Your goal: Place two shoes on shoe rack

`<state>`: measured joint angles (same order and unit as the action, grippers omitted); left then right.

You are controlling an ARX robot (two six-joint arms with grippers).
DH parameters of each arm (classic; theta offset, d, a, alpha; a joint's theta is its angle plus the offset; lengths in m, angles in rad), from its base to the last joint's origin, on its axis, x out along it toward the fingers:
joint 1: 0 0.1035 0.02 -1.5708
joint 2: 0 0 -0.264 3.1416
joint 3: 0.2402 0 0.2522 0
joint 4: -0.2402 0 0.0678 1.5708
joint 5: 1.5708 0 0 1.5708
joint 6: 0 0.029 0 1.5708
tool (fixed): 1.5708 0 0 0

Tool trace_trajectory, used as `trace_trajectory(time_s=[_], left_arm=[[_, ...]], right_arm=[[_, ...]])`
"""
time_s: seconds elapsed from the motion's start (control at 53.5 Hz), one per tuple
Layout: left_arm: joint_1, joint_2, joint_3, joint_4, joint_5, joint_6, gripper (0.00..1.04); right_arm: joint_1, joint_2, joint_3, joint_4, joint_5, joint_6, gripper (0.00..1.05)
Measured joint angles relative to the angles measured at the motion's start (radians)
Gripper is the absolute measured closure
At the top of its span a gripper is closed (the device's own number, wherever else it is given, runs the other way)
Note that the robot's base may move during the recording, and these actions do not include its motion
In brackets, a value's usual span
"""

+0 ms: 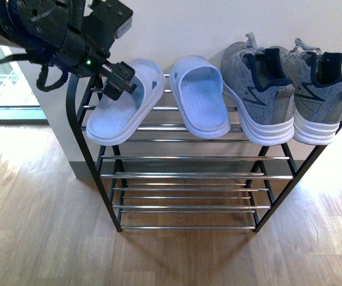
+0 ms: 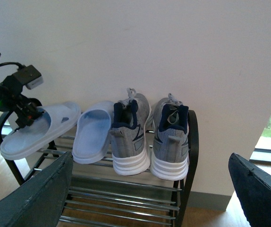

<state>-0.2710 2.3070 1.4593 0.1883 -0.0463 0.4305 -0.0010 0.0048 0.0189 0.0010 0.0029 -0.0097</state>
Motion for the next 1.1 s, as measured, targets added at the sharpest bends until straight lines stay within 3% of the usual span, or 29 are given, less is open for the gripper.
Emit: trace_trajectory(time_s=[0.15, 0.262, 0.355, 0.449, 0.486, 0.524, 0.599, 0.636, 0.692, 0.804, 0.879, 1.029, 1.104], left_arm=[[-0.027, -0.149, -0.06, -0.145, 0.035, -0.184, 0.08], [-0.063, -0.297, -0.122, -0.305, 0.063, -0.377, 0.1], [-0.083, -0.426, -0.212, -0.348, 0.054, -0.548, 0.09], [-0.082, -0.586, -0.343, -0.361, -0.042, -0.679, 0.09], [-0.073, -0.662, -0.417, -0.32, -0.14, -0.686, 0.1], [-0.056, -0.723, -0.522, -0.129, -0.217, -0.644, 0.16], [-0.001, -0.806, -0.775, 0.399, -0.231, -0.527, 0.34], [0.015, -0.827, -0.857, 0.55, -0.217, -0.5, 0.41], [0.026, -0.852, -0.922, 0.653, -0.201, -0.483, 0.48], [0.05, -0.927, -1.019, 0.748, -0.161, -0.458, 0.64], [0.078, -0.994, -1.091, 0.758, -0.136, -0.449, 0.8], [0.115, -1.07, -1.179, 0.758, -0.109, -0.445, 1.02], [0.129, -1.112, -1.212, 0.751, -0.093, -0.443, 1.04]], right_arm=[[0.0, 0.0, 0.0, 0.0, 0.0, 0.0, 0.09], [0.0, 0.0, 0.0, 0.0, 0.0, 0.0, 0.09], [0.0, 0.0, 0.0, 0.0, 0.0, 0.0, 0.09], [0.0, 0.0, 0.0, 0.0, 0.0, 0.0, 0.09], [0.0, 0.0, 0.0, 0.0, 0.0, 0.0, 0.09], [0.0, 0.0, 0.0, 0.0, 0.0, 0.0, 0.09], [0.0, 0.0, 0.0, 0.0, -0.001, 0.0, 0.09], [0.0, 0.0, 0.0, 0.0, -0.002, 0.0, 0.09], [0.0, 0.0, 0.0, 0.0, -0.002, 0.0, 0.09], [0.0, 0.0, 0.0, 0.0, -0.002, 0.0, 0.09], [0.0, 0.0, 0.0, 0.0, -0.002, 0.0, 0.09], [0.0, 0.0, 0.0, 0.0, -0.002, 0.0, 0.09], [0.0, 0.0, 0.0, 0.0, -0.002, 0.0, 0.09]])
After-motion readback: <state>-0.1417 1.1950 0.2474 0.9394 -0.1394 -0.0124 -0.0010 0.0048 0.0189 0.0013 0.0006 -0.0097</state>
